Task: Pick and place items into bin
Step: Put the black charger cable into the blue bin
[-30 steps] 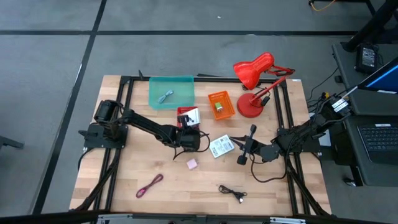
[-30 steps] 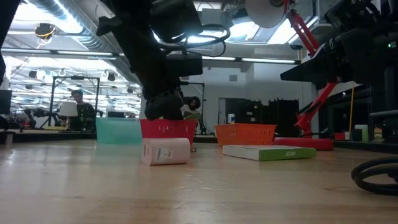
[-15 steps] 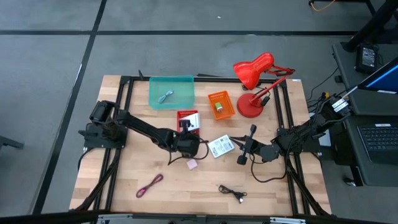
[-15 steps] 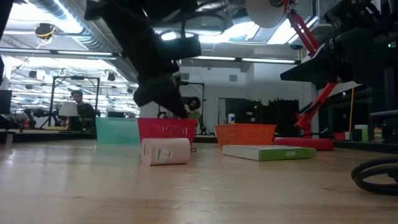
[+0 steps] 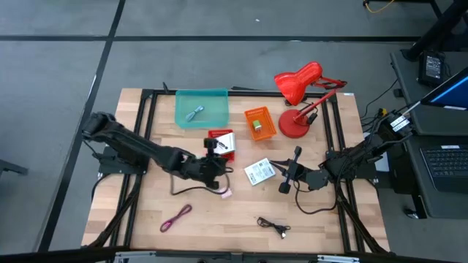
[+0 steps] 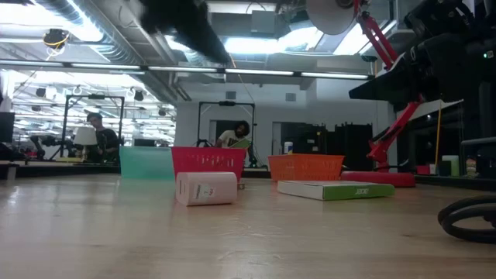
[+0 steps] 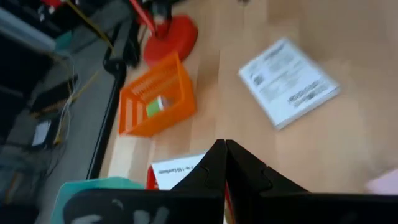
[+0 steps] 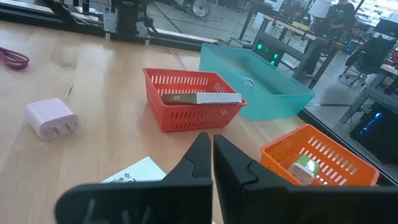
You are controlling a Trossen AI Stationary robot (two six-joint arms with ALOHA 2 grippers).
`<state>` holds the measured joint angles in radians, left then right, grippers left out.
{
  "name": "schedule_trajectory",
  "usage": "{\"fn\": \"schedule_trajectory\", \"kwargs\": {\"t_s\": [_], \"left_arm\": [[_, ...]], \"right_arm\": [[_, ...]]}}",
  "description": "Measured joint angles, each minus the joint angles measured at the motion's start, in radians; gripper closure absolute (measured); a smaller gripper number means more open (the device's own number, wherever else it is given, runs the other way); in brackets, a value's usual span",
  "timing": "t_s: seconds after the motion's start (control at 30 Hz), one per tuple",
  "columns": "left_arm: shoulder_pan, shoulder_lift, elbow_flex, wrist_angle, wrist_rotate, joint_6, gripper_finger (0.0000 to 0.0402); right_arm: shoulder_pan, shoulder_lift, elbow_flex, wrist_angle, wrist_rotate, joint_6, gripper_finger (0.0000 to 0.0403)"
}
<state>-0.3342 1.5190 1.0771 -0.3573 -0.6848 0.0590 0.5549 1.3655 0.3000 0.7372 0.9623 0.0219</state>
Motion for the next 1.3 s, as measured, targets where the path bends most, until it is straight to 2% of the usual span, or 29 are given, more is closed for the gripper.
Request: {"fn": "schedule_trajectory", "kwargs": {"t_s": [0.17, 0.3, 0.5, 0.87, 0.97, 1.3], "left_arm": [[-0.047, -0.168, -0.176, 0.214, 0.029, -0.007, 0.0400], [-0.079, -0.277, -0.345, 0.418, 0.123, 0.007, 0.0400], [-0.130, -0.409, -0.527, 0.562, 0.248, 0.058, 0.0400], [-0.207, -0.605, -0.728, 0.580, 0.261, -0.029, 0.0400], [-0.222, -0.644, -0.767, 0.586, 0.260, -0.048, 0.0400], [-0.235, -0.821, -0.879, 0.584, 0.264, -0.030, 0.0400]], "right_arm": [[0.000, 0.000, 0.000, 0.008, -0.049, 0.001, 0.0403], [0.000, 0.000, 0.000, 0.017, -0.053, 0.003, 0.0403], [0.000, 0.000, 0.001, 0.034, -0.152, 0.000, 0.0403], [0.000, 0.000, 0.001, 0.049, -0.178, 0.002, 0.0402], [0.000, 0.000, 0.001, 0.061, -0.178, 0.052, 0.0402], [0.000, 0.000, 0.007, 0.091, -0.178, 0.080, 0.0402]]}}
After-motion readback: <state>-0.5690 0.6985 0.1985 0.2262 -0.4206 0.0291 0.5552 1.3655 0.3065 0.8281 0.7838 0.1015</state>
